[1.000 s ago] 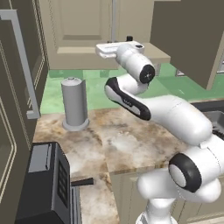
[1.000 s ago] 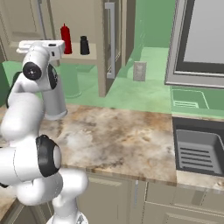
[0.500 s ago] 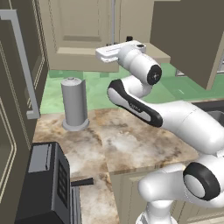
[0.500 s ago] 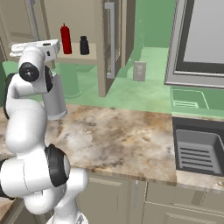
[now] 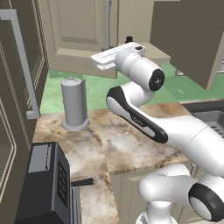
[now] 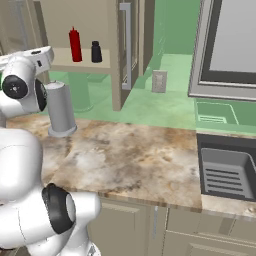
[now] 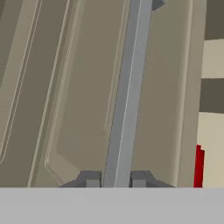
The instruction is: Move the ketchup and shaker from the cabinet to the dining counter.
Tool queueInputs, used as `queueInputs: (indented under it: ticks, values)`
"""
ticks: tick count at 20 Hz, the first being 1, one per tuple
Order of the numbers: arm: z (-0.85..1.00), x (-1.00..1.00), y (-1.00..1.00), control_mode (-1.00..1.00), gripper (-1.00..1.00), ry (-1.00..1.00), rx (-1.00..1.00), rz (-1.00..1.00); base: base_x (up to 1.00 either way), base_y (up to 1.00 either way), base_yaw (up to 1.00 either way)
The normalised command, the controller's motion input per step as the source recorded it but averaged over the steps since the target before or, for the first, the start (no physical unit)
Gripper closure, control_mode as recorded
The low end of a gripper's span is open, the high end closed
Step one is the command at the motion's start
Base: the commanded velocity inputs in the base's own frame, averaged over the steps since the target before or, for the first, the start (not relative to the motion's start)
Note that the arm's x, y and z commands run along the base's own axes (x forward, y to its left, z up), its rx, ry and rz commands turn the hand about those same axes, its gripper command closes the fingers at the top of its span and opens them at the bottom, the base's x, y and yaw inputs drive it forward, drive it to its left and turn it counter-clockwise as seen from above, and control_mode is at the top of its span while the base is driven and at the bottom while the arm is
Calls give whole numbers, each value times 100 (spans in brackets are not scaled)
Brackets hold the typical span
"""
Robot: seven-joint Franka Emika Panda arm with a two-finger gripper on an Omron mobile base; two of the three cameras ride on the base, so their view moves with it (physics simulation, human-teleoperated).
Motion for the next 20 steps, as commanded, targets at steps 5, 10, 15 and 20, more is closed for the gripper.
queueInputs:
  ticks: [5, 10, 15, 20]
  values:
    - [42, -88, 32, -100, 100, 0, -7, 0, 0, 0, 0]
    - [15, -42, 41, -100, 100, 0, -9, 1, 0, 0, 0]
    - [0, -13, 0, -100, -100, 1, 0, 0, 0, 0, 0]
    - [20, -45, -14, -100, -100, 4, 0, -4, 0, 0, 0]
